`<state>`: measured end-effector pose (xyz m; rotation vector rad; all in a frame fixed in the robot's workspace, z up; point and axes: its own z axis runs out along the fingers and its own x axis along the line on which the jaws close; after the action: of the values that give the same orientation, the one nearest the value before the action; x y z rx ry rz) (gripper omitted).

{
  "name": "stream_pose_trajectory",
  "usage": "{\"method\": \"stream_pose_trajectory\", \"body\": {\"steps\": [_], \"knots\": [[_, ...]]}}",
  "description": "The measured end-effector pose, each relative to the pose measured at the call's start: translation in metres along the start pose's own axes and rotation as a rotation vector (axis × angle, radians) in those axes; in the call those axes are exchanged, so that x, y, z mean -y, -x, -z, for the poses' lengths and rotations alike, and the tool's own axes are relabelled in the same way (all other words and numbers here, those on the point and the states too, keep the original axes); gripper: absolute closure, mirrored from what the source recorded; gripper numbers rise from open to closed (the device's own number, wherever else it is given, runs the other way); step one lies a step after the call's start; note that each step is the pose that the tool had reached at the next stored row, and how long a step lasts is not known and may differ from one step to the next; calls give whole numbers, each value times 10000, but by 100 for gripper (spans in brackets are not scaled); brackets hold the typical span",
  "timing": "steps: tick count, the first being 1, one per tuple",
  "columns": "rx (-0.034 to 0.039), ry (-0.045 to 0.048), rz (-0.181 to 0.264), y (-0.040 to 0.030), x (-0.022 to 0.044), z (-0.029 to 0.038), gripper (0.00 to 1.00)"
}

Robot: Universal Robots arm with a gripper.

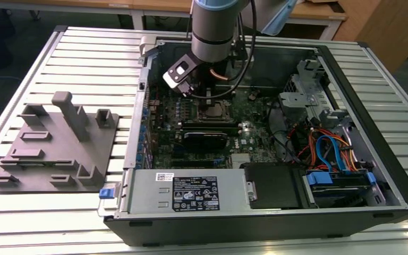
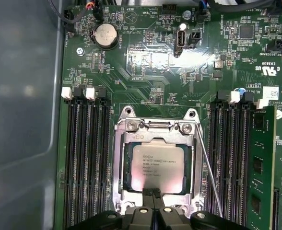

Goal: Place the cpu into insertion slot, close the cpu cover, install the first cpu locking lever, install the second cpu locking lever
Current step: 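Close the cpu cover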

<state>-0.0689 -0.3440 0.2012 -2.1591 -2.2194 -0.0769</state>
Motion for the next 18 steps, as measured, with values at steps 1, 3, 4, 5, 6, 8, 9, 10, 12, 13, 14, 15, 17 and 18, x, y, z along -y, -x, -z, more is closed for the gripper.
{"method": "stream_pose_trajectory", "body": {"steps": [1,3,4,5,6,8,9,10,12,13,14,15,17,18], "knots": [[-1,1,0,-1,0,14,89],[0,0,0,-3,0,40,89],[0,1,0,-4,0,46,89],[-1,1,0,-4,0,49,89],[-3,2,0,-4,-1,49,89],[-16,-8,-2,-3,-31,50,89],[-22,-18,-3,-2,-57,51,89],[-28,-27,-2,-2,-81,50,89],[-32,-44,-3,0,-124,50,89],[-33,-51,-4,0,-148,50,89],[-34,-61,-4,1,-176,50,89],[-33,-69,-4,2,-197,50,89],[-34,-83,-6,3,-242,49,89],[-33,-89,-7,3,-261,50,89]]}}
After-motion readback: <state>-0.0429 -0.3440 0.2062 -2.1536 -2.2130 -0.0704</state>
